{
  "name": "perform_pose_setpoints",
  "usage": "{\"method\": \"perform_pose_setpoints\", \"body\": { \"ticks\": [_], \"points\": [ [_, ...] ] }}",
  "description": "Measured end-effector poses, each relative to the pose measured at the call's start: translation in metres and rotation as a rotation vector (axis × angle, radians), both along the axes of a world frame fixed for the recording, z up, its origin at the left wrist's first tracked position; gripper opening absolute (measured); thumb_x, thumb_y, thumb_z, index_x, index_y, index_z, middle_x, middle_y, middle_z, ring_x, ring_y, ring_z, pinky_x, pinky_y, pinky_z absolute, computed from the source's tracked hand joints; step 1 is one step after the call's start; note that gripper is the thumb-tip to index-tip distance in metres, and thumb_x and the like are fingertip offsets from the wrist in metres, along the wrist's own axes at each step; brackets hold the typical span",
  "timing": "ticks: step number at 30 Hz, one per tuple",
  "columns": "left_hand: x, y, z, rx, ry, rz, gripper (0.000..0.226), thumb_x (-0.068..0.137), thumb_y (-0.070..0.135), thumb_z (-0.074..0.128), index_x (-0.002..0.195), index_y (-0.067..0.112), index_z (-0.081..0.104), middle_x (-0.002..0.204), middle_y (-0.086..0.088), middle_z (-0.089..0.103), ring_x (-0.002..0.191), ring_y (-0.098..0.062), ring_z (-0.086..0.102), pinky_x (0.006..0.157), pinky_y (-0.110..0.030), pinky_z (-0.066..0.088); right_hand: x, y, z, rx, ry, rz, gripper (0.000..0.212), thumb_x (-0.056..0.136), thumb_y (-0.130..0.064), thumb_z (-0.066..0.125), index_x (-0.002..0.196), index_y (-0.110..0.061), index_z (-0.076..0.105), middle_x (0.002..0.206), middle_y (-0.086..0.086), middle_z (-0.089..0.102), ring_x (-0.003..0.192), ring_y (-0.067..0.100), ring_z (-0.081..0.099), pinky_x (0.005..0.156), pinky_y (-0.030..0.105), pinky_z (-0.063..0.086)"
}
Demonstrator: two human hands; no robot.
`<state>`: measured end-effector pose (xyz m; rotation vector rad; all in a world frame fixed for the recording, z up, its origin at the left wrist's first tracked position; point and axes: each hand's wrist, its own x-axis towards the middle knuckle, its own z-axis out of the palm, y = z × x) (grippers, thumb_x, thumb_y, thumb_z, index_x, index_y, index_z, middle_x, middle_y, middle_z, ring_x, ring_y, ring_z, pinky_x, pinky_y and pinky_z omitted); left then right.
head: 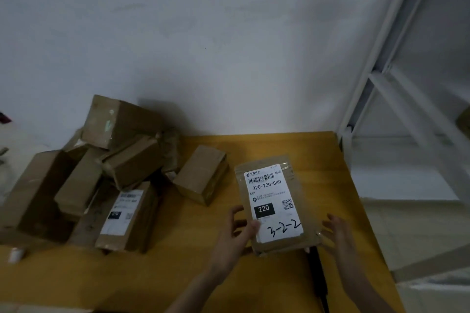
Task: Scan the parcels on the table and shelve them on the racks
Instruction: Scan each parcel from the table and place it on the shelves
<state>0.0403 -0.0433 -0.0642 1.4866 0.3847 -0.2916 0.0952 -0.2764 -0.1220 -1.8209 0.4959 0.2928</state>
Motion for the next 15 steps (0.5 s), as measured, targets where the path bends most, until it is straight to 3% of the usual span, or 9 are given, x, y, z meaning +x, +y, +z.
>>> {"method": "perform_pose_setpoints", "body": {
  "ticks": [2, 3, 5, 7, 10, 13, 15],
  "points": [
    [-0.006, 0.002, -0.001, 0.022, -0.014, 0.033, 0.063, 0.072, 0.046, 0.065, 0.128, 0.035, 0.038, 0.118, -0.005, 0.061, 0.1, -0.021, 0.068, 0.075, -0.037, 0.059, -0.008, 0.004, -0.004, -0.107, 0.173, 0.208, 0.046, 0.097, -0.037, 0.049, 0.132, -0.009, 0.043, 0.13, 0.02, 0.049, 0.12, 0.036, 0.05, 0.097, 0.048, 0.042],
    [-0.01, 0.003, -0.002, 0.032, -0.017, 0.046, 0.064, 0.072, 0.045, 0.065, 0.129, 0.034, 0.038, 0.118, -0.005, 0.061, 0.1, -0.021, 0.068, 0.075, -0.036, 0.059, -0.008, 0.013, -0.019, -0.141, 0.271, 0.282, 0.038, 0.095, -0.034, 0.054, 0.122, -0.008, 0.047, 0.121, 0.022, 0.053, 0.113, 0.036, 0.054, 0.092, 0.047, 0.044],
    [-0.016, 0.008, -0.003, 0.056, -0.014, 0.066, 0.068, 0.071, 0.045, 0.066, 0.132, 0.031, 0.039, 0.118, -0.004, 0.061, 0.098, -0.018, 0.069, 0.074, -0.033, 0.059, -0.002, 0.015, -0.034, -0.126, 0.293, 0.373, 0.024, 0.092, -0.032, 0.059, 0.104, -0.016, 0.045, 0.094, 0.011, 0.051, 0.088, 0.023, 0.056, 0.07, 0.036, 0.044],
    [-0.022, 0.012, -0.005, 0.071, -0.008, 0.082, 0.069, 0.072, 0.044, 0.066, 0.134, 0.029, 0.039, 0.119, -0.003, 0.06, 0.098, -0.016, 0.068, 0.073, -0.03, 0.058, -0.001, 0.019, -0.048, -0.162, 0.369, 0.378, 0.033, 0.091, -0.034, 0.061, 0.106, -0.02, 0.034, 0.093, 0.0, 0.045, 0.083, 0.015, 0.049, 0.061, 0.027, 0.037],
    [-0.028, 0.021, -0.009, 0.076, 0.005, 0.101, 0.07, 0.075, 0.045, 0.069, 0.136, 0.027, 0.039, 0.121, -0.002, 0.06, 0.1, -0.016, 0.068, 0.074, -0.029, 0.058, -0.006, 0.019, -0.073, -0.207, 0.404, 0.299, 0.02, 0.091, -0.023, 0.06, 0.095, -0.01, 0.045, 0.073, 0.005, 0.047, 0.062, 0.018, 0.045, 0.059, 0.029, 0.032],
    [-0.032, 0.03, -0.012, 0.087, 0.015, 0.088, 0.073, 0.067, 0.057, 0.077, 0.128, 0.032, 0.044, 0.121, -0.003, 0.062, 0.102, -0.015, 0.068, 0.076, -0.028, 0.057, -0.007, 0.019, -0.063, -0.256, 0.379, 0.263, 0.012, 0.091, -0.016, 0.059, 0.089, -0.007, 0.052, 0.07, 0.01, 0.047, 0.062, 0.023, 0.044, 0.058, 0.03, 0.03],
    [-0.031, 0.037, -0.015, 0.09, 0.021, 0.073, 0.064, 0.071, 0.055, 0.076, 0.122, 0.034, 0.044, 0.121, -0.004, 0.062, 0.103, -0.017, 0.067, 0.076, -0.027, 0.057, -0.013, 0.021, -0.039, -0.276, 0.302, 0.274, 0.01, 0.092, -0.015, 0.059, 0.09, -0.009, 0.051, 0.069, 0.01, 0.046, 0.058, 0.023, 0.042, 0.055, 0.031, 0.029]
  ]
}}
